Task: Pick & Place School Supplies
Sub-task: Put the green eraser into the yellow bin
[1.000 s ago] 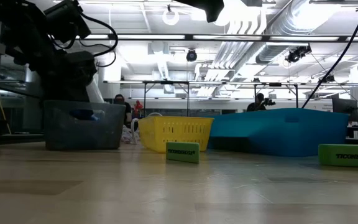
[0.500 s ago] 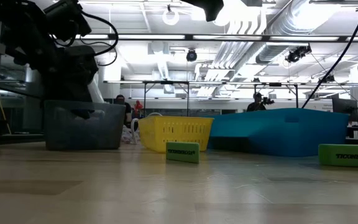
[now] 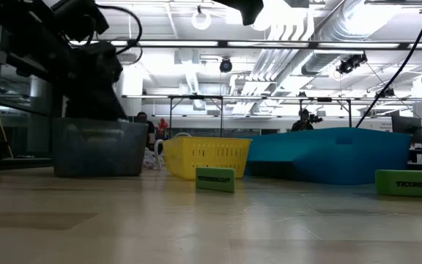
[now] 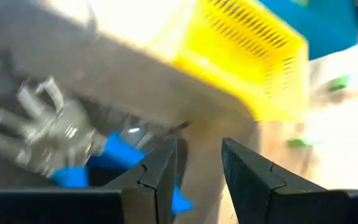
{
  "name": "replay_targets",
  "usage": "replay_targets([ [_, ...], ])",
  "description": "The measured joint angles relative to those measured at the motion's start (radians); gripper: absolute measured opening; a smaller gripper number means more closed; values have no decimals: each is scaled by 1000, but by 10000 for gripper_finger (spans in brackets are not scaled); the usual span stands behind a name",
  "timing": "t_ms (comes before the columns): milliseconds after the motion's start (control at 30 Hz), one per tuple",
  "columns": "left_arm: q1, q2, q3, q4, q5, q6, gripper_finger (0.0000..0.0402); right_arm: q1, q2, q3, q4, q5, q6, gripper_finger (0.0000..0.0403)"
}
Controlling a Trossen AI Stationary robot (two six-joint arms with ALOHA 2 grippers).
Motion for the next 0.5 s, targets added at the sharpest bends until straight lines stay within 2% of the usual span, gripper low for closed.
replay_targets([
  [267, -6, 0, 0, 184, 138, 114, 125, 0, 0, 0, -3, 0, 0, 179],
  [500, -96, 0, 0, 350, 161, 220, 125, 0, 0, 0, -13, 1, 0, 179],
])
